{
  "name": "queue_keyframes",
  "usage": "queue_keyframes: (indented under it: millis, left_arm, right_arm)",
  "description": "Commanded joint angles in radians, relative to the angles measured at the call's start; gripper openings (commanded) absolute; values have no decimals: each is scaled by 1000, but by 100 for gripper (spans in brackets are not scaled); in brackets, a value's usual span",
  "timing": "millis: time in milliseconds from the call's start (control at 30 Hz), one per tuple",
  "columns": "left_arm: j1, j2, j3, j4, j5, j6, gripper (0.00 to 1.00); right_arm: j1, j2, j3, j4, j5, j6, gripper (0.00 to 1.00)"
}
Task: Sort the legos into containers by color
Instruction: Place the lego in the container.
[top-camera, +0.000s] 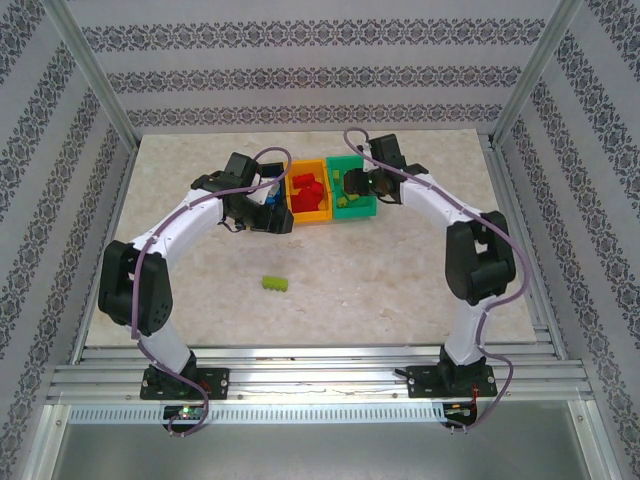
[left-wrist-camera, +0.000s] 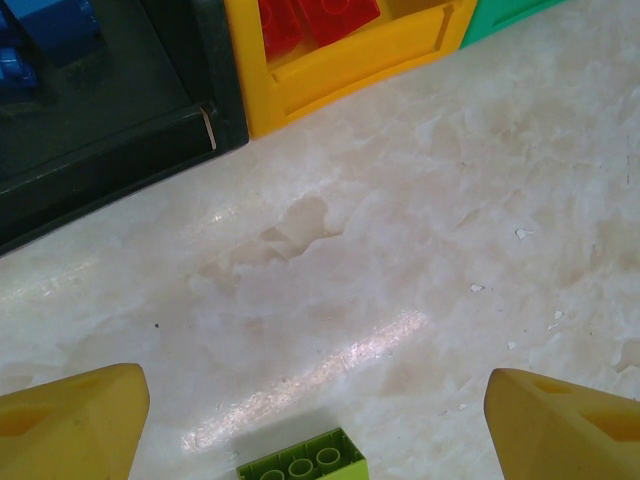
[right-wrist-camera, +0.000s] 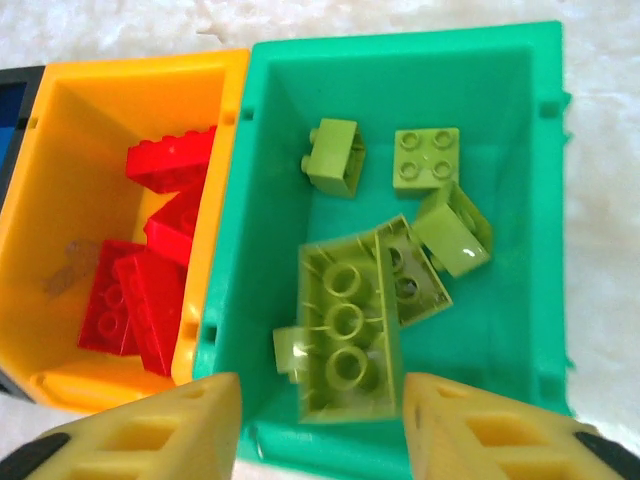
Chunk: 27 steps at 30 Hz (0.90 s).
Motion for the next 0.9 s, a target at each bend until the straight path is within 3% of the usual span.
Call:
queue_keyframes:
  millis: [0,67,167,533,700,867]
  left_arm:
    - [12,15,31,-36,14,0,87]
    - [13,14,33,-37,13,1,88]
    - [13,11,33,-44,-5,6,87]
    - [13,31,40,-56,-14,15,87]
    - [12,35,47,-89,-73,36,88]
    - [11,57,64,-108,-54,13,88]
  right_arm:
    - [-4,66,113,-49,-25,-21,52]
    - [-4,81,142,-77,-42,-14,56]
    - [5,22,50,-28,-58,2,56]
    - [79,-386,-508,163,-59,28,57]
    - [163,-540,-689,176,90,-48,57]
    - [164,-645,-832,265,71,-11,57]
